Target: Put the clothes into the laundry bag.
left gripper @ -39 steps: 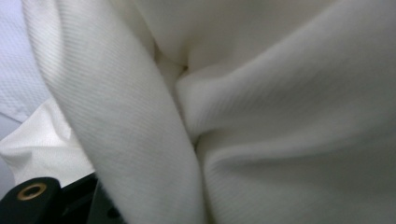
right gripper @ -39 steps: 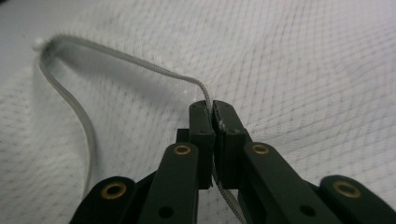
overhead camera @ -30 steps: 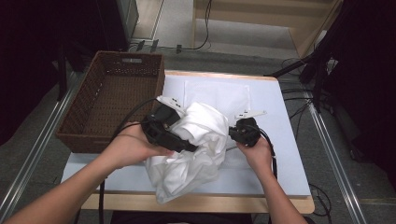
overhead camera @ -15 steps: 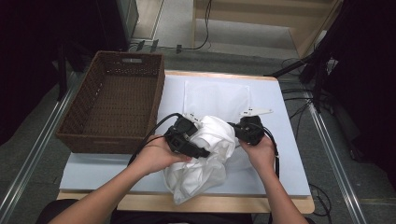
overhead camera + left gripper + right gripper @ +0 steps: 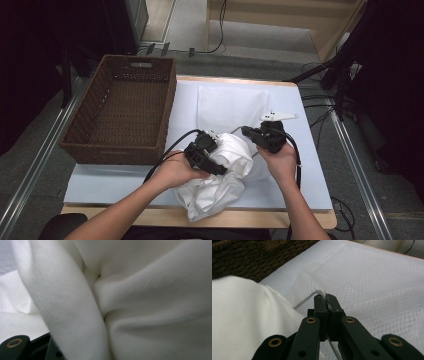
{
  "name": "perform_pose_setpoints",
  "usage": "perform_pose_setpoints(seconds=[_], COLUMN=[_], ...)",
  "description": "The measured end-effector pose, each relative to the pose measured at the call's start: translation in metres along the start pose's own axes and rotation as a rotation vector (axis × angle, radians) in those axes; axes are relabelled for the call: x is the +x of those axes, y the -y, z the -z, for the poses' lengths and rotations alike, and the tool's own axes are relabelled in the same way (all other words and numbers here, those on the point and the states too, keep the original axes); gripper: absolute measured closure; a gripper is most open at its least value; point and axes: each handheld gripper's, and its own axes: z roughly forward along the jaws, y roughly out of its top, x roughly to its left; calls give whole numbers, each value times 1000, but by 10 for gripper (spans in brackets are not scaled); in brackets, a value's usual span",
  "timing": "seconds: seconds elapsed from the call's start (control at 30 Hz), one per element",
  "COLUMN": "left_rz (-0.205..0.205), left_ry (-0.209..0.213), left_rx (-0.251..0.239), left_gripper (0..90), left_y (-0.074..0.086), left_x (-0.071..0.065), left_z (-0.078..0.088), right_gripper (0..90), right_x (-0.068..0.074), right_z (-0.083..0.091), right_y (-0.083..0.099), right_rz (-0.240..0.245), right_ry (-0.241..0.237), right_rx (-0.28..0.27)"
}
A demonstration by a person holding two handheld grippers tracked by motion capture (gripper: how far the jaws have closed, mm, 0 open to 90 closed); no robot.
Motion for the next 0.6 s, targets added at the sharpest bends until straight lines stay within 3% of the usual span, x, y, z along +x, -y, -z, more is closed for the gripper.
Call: perform_pose_setpoints(seconds=[0.07, 0.27, 0.43, 0.6], left_rz=[11, -18, 8, 60], left_ry=[-7, -44, -29, -24], left_rx=[1, 17, 46, 26], left_gripper=[464, 456, 444, 436], left_y=[-1, -5, -10, -11], left_x=[1, 0, 3, 8], left_z=[-6, -22, -30, -36], right_gripper=[900, 900, 900, 900], right_x=[1, 8, 13, 22], right_z=[2, 6, 10, 15], right_y=[-1, -5, -9, -10], right_rz=[-1, 10, 18, 33], right_ry=[-2, -13, -17, -30], right_rx=[-9, -25, -48, -48])
